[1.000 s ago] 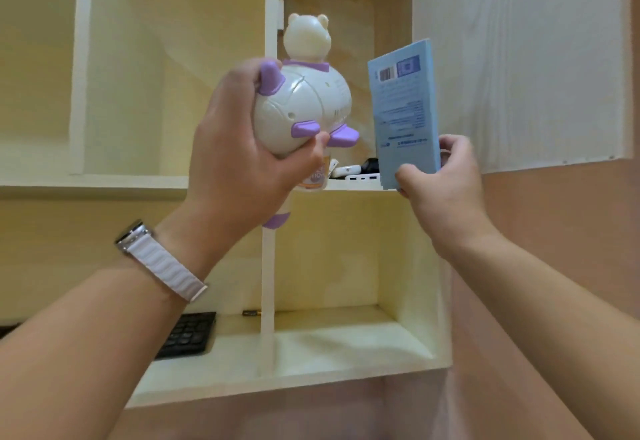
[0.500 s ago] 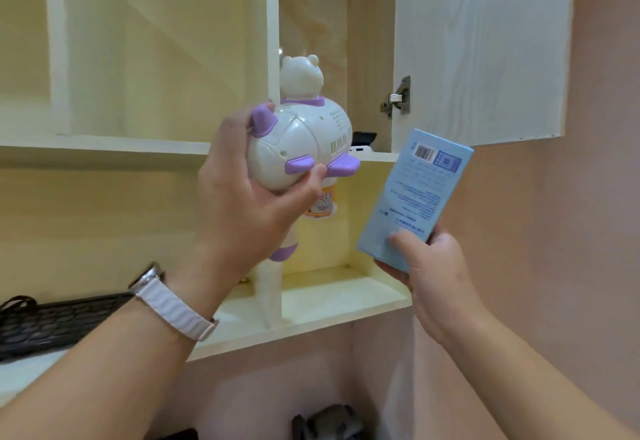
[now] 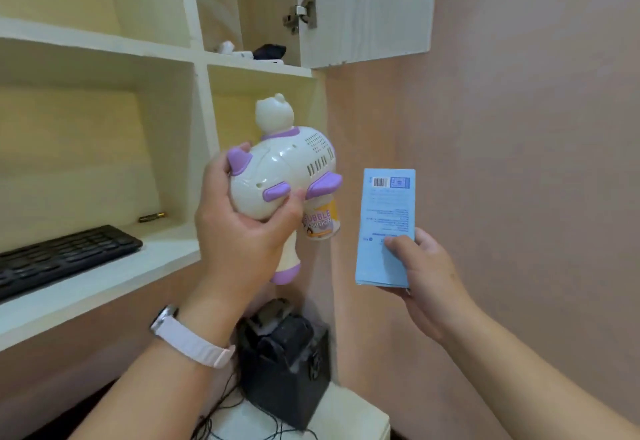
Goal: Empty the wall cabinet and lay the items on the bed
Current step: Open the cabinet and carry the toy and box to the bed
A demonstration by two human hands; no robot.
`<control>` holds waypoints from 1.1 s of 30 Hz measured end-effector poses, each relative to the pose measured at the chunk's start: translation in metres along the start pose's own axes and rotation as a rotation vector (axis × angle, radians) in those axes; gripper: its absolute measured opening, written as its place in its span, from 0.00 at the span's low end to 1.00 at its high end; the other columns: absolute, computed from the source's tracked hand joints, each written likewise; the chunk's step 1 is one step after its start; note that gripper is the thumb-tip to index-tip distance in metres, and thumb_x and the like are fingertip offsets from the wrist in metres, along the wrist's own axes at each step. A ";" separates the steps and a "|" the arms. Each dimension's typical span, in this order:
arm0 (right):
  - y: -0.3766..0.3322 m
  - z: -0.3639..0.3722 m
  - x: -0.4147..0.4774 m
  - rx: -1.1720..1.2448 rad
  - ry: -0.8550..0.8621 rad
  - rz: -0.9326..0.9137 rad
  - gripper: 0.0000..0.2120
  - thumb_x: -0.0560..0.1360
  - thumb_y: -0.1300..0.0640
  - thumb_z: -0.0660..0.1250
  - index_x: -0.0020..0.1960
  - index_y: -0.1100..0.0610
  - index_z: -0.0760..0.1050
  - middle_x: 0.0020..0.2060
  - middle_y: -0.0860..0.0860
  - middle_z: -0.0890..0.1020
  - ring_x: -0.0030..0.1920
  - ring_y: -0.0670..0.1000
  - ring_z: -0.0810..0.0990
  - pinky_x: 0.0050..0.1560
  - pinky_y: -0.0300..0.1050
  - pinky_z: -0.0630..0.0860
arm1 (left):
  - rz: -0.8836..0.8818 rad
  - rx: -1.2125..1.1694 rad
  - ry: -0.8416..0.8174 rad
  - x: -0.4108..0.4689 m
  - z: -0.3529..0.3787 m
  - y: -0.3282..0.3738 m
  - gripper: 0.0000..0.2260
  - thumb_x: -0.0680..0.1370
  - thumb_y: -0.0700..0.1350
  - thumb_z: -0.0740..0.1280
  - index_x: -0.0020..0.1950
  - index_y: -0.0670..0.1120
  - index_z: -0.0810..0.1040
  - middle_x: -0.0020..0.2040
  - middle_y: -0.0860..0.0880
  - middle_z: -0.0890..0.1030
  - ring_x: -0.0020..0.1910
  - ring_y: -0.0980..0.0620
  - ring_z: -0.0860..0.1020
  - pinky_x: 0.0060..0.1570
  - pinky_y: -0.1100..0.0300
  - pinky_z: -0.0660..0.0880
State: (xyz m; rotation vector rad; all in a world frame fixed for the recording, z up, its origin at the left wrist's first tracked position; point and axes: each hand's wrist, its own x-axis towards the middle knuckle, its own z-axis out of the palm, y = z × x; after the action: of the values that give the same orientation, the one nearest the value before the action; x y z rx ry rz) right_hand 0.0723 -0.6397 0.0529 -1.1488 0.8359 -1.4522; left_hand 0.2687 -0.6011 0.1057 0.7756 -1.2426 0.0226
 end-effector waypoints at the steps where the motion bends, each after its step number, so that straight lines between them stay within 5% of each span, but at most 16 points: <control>1: 0.001 -0.007 -0.007 -0.010 0.018 0.006 0.11 0.78 0.63 0.61 0.58 0.57 0.76 0.52 0.53 0.85 0.43 0.51 0.83 0.37 0.47 0.78 | -0.036 -0.013 0.000 -0.008 0.003 0.000 0.26 0.66 0.53 0.76 0.61 0.53 0.71 0.61 0.53 0.78 0.56 0.48 0.81 0.49 0.40 0.80; 4: 0.004 -0.030 -0.031 -0.036 0.091 0.022 0.10 0.78 0.64 0.61 0.57 0.57 0.75 0.50 0.53 0.85 0.42 0.51 0.83 0.39 0.49 0.79 | -0.158 -0.141 -0.049 -0.038 0.014 0.000 0.24 0.67 0.49 0.77 0.60 0.52 0.72 0.57 0.58 0.79 0.52 0.52 0.82 0.44 0.44 0.81; 8: 0.007 -0.064 -0.064 -0.076 0.166 0.036 0.09 0.78 0.63 0.61 0.56 0.57 0.75 0.50 0.53 0.85 0.42 0.51 0.84 0.35 0.47 0.78 | -0.235 -0.253 -0.137 -0.079 0.033 0.006 0.20 0.70 0.36 0.76 0.56 0.47 0.73 0.53 0.58 0.80 0.38 0.64 0.82 0.36 0.63 0.79; 15: 0.009 -0.136 -0.141 -0.194 0.351 0.043 0.08 0.77 0.63 0.65 0.56 0.59 0.74 0.51 0.51 0.85 0.51 0.56 0.84 0.48 0.56 0.79 | -0.432 -0.397 -0.366 -0.152 0.077 0.030 0.19 0.70 0.39 0.76 0.54 0.57 0.74 0.52 0.53 0.82 0.31 0.40 0.82 0.32 0.37 0.79; 21: -0.003 -0.202 -0.251 -0.279 0.523 0.037 0.07 0.77 0.64 0.66 0.55 0.58 0.74 0.49 0.49 0.86 0.49 0.51 0.85 0.51 0.54 0.81 | -0.635 -0.492 -0.506 -0.246 0.103 0.091 0.20 0.68 0.40 0.76 0.56 0.50 0.74 0.53 0.54 0.81 0.34 0.49 0.83 0.33 0.36 0.80; 28: -0.028 -0.270 -0.407 -0.249 0.727 0.073 0.08 0.78 0.64 0.65 0.55 0.55 0.75 0.48 0.48 0.86 0.47 0.49 0.85 0.39 0.42 0.80 | -0.787 -0.572 -0.704 -0.354 0.116 0.192 0.19 0.72 0.31 0.73 0.56 0.49 0.74 0.45 0.58 0.83 0.35 0.52 0.83 0.30 0.46 0.81; 33: -0.042 -0.307 -0.512 -0.241 0.897 0.094 0.08 0.78 0.63 0.65 0.56 0.56 0.75 0.50 0.48 0.86 0.49 0.50 0.85 0.46 0.50 0.81 | -0.916 -0.657 -0.866 -0.424 0.125 0.265 0.19 0.69 0.36 0.75 0.54 0.52 0.75 0.48 0.51 0.83 0.37 0.45 0.83 0.33 0.38 0.80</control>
State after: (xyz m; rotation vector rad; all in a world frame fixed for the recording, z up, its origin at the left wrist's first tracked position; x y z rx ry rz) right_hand -0.2422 -0.1567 -0.1080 -0.5642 1.6866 -1.8286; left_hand -0.0972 -0.3059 -0.1060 0.7086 -1.4342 -1.5252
